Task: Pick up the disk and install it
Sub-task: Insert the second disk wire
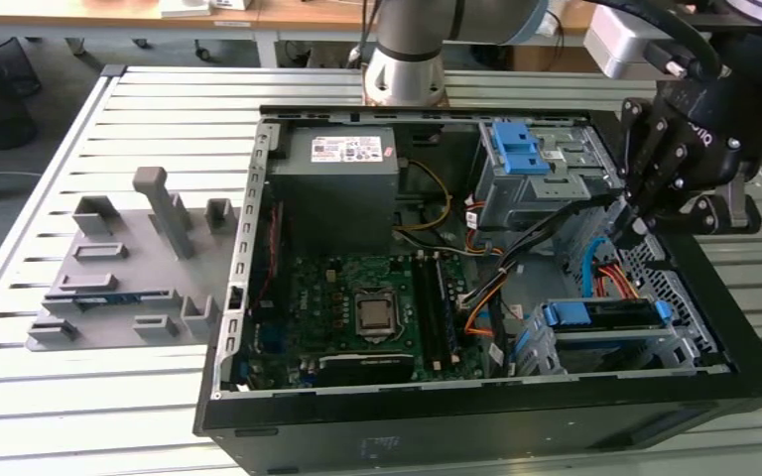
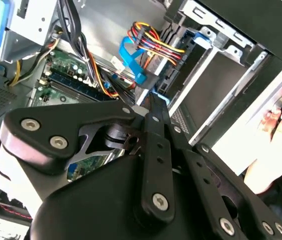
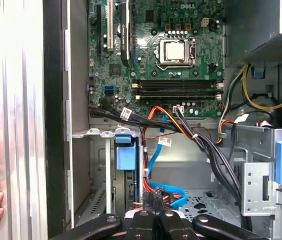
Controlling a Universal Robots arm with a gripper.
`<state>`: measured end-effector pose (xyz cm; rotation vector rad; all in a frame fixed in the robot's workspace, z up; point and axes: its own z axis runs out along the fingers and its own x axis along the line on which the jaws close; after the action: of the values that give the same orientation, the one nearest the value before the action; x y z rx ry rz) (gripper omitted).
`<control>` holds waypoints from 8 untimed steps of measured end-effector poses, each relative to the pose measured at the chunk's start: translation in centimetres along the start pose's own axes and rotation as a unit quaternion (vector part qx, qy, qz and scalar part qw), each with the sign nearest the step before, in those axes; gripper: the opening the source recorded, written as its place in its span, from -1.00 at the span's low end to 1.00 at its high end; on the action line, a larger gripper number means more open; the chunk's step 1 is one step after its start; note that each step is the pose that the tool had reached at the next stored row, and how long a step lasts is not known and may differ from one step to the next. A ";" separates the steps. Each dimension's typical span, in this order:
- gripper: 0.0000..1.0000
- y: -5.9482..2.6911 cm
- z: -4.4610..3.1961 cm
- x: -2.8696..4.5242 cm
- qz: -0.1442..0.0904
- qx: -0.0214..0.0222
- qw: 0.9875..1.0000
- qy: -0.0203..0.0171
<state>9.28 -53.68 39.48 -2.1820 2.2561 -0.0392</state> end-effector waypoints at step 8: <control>-0.79 0.04 -0.03 -1.68 0.000 0.000 1.000 0.012</control>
<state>9.29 -52.00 39.48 -2.1938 2.2679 -0.0674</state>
